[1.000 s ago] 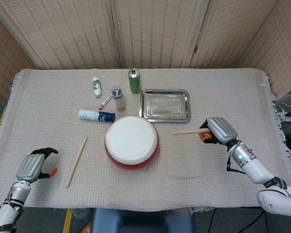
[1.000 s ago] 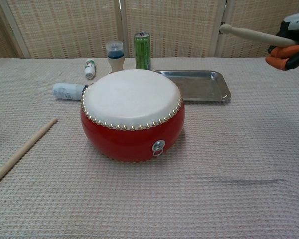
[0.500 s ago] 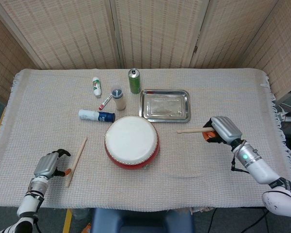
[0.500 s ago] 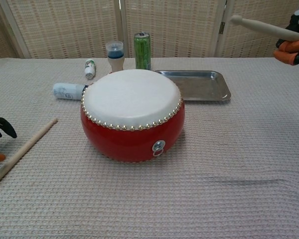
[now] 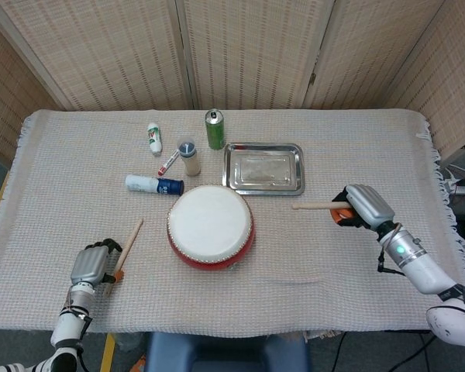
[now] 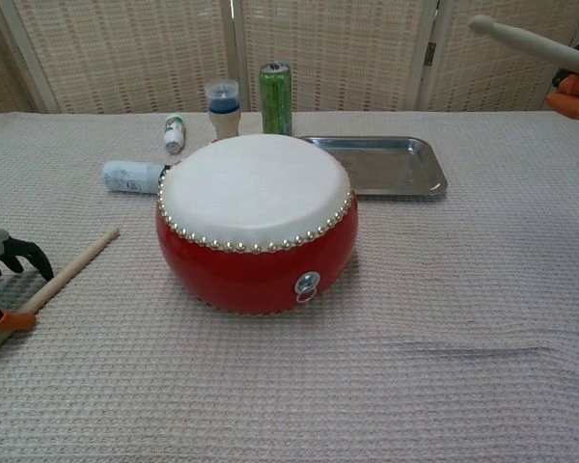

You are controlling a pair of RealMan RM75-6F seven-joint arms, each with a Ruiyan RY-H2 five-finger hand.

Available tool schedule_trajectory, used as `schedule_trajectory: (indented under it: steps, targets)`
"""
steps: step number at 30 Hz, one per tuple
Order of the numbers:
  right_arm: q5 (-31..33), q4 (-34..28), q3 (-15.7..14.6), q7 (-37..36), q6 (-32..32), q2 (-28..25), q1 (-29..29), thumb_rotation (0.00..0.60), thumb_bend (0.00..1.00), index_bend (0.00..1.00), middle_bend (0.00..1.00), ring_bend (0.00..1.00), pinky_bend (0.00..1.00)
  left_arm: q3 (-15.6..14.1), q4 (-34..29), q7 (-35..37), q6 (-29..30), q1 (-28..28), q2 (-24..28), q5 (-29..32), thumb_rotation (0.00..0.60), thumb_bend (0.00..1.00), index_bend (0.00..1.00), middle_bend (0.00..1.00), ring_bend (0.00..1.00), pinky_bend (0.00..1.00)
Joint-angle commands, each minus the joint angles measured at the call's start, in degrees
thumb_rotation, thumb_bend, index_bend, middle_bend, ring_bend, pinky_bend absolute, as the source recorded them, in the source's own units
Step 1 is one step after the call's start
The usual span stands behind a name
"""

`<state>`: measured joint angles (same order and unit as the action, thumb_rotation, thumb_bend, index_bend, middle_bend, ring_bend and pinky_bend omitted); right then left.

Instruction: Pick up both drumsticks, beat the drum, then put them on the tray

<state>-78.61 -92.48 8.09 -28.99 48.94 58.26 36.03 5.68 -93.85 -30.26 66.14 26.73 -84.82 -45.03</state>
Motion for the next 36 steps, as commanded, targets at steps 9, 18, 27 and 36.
schedule_trajectory:
  steps: [9, 18, 27, 36]
  targets:
    - [-1.0, 0.4, 0.2, -1.4, 0.8, -0.2, -0.6, 0.600, 0.65, 1.00, 1.00, 1.00, 1.00, -0.5, -0.2, -1.0, 0.1, 0.3, -0.8, 1.1, 0.600, 0.29, 0.39, 0.17, 0.18, 0.21]
    - [-1.4, 1.0, 0.3, -2.9, 1.5, -0.2, -1.2, 0.600, 0.65, 1.00, 1.00, 1.00, 1.00, -0.8, 2.0, 0.9, 2.1, -0.6, -2.4, -2.5, 0.600, 0.34, 0.57, 0.23, 0.20, 0.23]
    - [-1.6, 1.2, 0.5, -4.0, 2.0, -0.4, -1.5, 0.600, 0.65, 1.00, 1.00, 1.00, 1.00, -1.3, 4.1, 3.1, 2.2, -1.4, -2.0, -6.3, 0.600, 0.35, 0.61, 0.26, 0.20, 0.22]
    - [-1.7, 1.5, 0.4, -4.8, 2.5, -0.2, -2.1, 0.600, 0.65, 1.00, 1.00, 1.00, 1.00, -1.8, 8.7, 23.7, 0.6, -4.4, 0.7, -18.8, 0.600, 0.37, 0.64, 0.33, 0.26, 0.22]
